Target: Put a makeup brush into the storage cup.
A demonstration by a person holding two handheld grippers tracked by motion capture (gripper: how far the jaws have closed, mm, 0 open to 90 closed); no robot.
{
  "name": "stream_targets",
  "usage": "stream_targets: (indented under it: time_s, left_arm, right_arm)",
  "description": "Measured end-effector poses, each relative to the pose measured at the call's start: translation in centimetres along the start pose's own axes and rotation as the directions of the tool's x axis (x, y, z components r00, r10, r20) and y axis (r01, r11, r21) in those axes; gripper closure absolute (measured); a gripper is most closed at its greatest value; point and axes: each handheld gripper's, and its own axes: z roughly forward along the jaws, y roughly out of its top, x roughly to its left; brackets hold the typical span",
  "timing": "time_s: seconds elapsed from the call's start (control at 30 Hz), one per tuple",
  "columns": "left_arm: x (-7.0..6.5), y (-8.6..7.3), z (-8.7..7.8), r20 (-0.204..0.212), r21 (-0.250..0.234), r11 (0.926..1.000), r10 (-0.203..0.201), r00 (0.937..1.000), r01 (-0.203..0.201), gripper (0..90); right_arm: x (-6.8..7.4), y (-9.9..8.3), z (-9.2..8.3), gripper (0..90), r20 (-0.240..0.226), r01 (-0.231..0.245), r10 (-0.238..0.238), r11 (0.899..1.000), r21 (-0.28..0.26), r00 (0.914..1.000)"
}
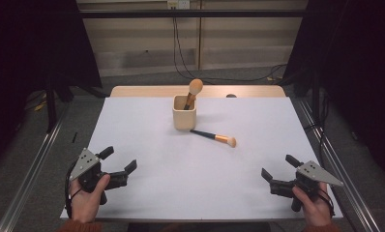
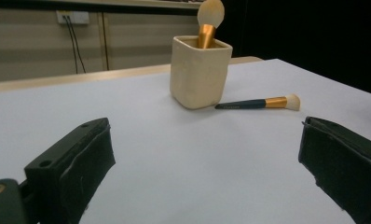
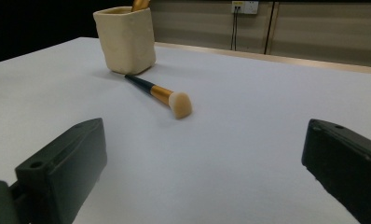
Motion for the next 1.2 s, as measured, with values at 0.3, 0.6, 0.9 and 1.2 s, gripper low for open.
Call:
stream_targets:
  time_s: [0.3, 0.6, 0.9, 1.2]
  left_arm:
    - [-0.4, -0.4, -0.2, 0.000, 0.014, 0.9992, 0.037, 0.9993, -0.037, 2.3]
    - [-0.4, -0.5, -0.3, 0.021, 0.006, 0.9994, 0.035, 0.9992, -0.035, 2.9]
    - [0.0, -0.6, -0.5, -0.004, 0.006, 0.9999, 0.012, 0.9999, -0.012, 3.5]
    - [-0.1, -0.5, -0.7, -0.004, -0.001, 0.9997, 0.024, 0.9997, -0.024, 4.1]
  right_arm:
    - [0.0, 0.1, -0.2, 0.0, -0.007, 0.002, -0.003, 1.000, -0.011, 1.0000]
    - [0.2, 0.5, 0.1, 0.0, -0.031, -0.009, 0.008, 1.000, -0.024, 0.9995]
    - [0.3, 1.4, 1.0, 0.0, -0.067, -0.003, 0.000, 0.999, -0.046, 0.9977]
    - [0.8, 2.7, 2.6, 0.1, -0.112, 0.028, -0.033, 0.999, -0.043, 0.9932]
